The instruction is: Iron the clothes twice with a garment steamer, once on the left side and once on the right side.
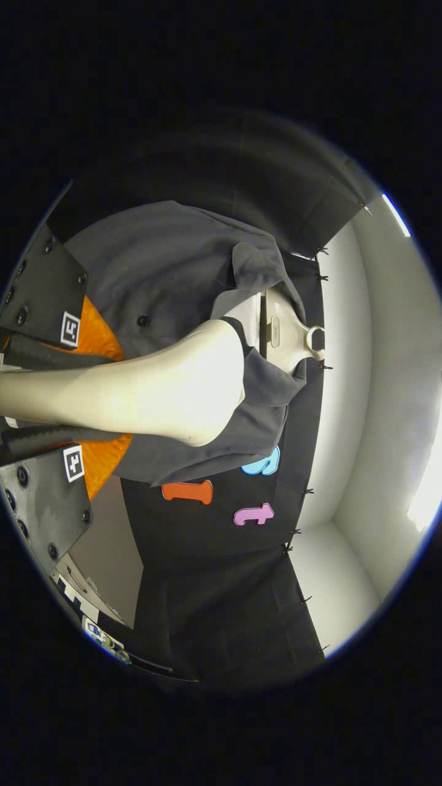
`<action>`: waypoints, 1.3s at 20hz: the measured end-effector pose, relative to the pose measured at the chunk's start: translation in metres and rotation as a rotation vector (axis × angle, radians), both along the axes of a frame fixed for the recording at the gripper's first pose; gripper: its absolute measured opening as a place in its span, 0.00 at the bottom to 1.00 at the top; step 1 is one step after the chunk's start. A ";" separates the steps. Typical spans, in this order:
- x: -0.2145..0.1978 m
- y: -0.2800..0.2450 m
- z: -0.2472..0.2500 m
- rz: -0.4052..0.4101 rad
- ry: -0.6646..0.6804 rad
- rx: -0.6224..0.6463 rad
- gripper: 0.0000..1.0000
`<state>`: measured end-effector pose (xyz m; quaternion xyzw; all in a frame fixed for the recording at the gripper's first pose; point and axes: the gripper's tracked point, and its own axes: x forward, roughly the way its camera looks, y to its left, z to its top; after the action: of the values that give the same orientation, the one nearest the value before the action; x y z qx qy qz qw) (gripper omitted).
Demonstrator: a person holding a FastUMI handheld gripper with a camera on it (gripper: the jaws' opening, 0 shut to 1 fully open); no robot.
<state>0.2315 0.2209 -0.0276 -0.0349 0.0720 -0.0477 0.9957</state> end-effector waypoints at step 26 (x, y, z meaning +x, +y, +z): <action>0.037 -0.011 -0.075 -0.096 0.122 -0.010 0.44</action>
<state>0.2682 0.2099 -0.1029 -0.0392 0.1337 -0.0936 0.9858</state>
